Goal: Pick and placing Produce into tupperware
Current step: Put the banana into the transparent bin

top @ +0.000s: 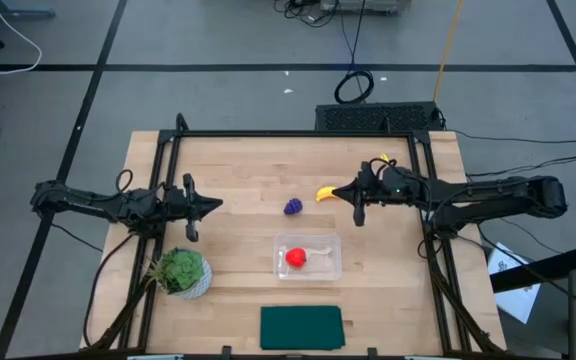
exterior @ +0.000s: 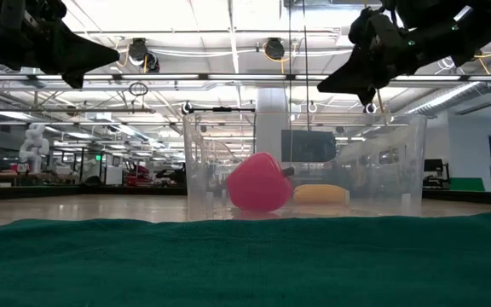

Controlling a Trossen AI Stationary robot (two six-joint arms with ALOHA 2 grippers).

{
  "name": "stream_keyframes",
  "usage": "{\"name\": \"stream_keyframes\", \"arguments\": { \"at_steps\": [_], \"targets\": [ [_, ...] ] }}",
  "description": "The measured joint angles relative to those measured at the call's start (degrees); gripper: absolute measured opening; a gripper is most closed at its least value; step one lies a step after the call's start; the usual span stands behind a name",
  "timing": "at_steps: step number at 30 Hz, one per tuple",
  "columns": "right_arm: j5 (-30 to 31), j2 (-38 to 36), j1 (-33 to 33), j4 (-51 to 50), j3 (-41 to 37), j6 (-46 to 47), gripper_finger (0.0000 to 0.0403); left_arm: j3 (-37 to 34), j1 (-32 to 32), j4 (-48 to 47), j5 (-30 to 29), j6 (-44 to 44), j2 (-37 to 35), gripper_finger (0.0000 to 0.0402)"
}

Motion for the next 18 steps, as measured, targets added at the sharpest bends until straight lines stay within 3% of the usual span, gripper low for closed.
{"name": "stream_keyframes", "arguments": {
  "at_steps": [10, 18],
  "targets": [
    [-0.28, 1.73, -1.13, -16.12, 10.67, -2.87, 0.0000, 0.00, 0.00, -0.04, 0.00, -0.04, 0.00, 0.0021],
    [-7.41, 6.15, -3.78, -18.04, 12.56, -4.36, 0.0000, 0.00, 0.00, -0.13, 0.00, -0.04, 0.00, 0.0021]
  ]
}}
